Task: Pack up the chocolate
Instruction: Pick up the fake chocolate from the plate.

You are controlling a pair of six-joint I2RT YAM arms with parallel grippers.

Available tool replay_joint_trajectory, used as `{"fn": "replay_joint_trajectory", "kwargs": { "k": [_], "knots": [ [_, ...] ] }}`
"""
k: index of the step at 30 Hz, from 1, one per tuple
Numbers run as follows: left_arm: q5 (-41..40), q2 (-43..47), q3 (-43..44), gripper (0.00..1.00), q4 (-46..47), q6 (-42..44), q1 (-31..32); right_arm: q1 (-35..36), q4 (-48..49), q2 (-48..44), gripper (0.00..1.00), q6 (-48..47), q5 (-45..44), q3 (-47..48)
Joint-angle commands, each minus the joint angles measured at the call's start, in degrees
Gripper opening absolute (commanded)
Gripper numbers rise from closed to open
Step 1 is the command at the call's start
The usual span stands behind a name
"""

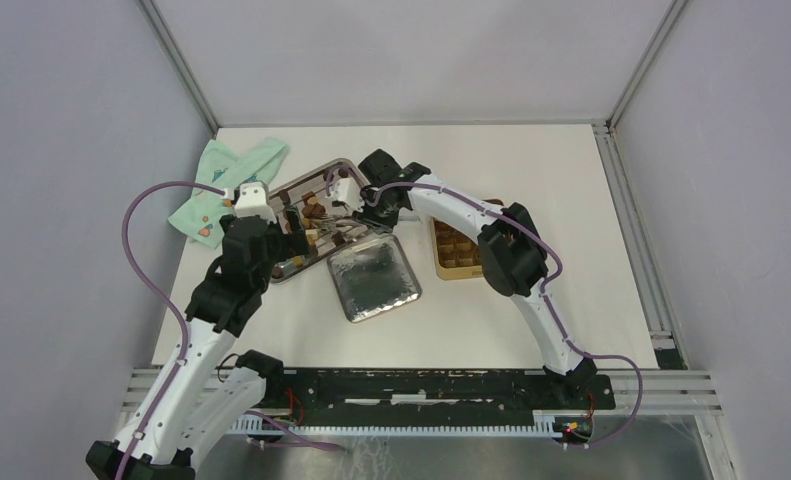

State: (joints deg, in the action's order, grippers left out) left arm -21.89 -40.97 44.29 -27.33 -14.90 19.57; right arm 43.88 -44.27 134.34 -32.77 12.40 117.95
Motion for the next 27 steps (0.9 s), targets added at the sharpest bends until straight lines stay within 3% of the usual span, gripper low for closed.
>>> {"fn": "replay_joint_trajectory", "kwargs": {
  "k": [1, 10, 20, 27],
  "knots": [
    [0.9, 0.1, 0.7, 1.0, 2.2, 2.6, -0.4, 0.4, 2.7, -3.1, 0.31, 0.2, -0.6, 1.0],
    [1.1, 0.2, 0.8, 1.0, 2.1, 2.6, -0.6, -0.2, 4.7, -9.2, 0.12, 0.0, -0.8, -4.8],
    [1.1, 0.9, 0.5, 1.0, 2.3, 2.7, -0.5, -2.4, 4.9, -17.1, 0.07, 0.6, 4.6, -10.5],
    [1.1, 1.2, 0.5, 1.0, 2.4, 2.7, -0.5, -6.2, 9.2, -30.9, 0.06, 0.0, 10.4, -26.6]
  ]
}}
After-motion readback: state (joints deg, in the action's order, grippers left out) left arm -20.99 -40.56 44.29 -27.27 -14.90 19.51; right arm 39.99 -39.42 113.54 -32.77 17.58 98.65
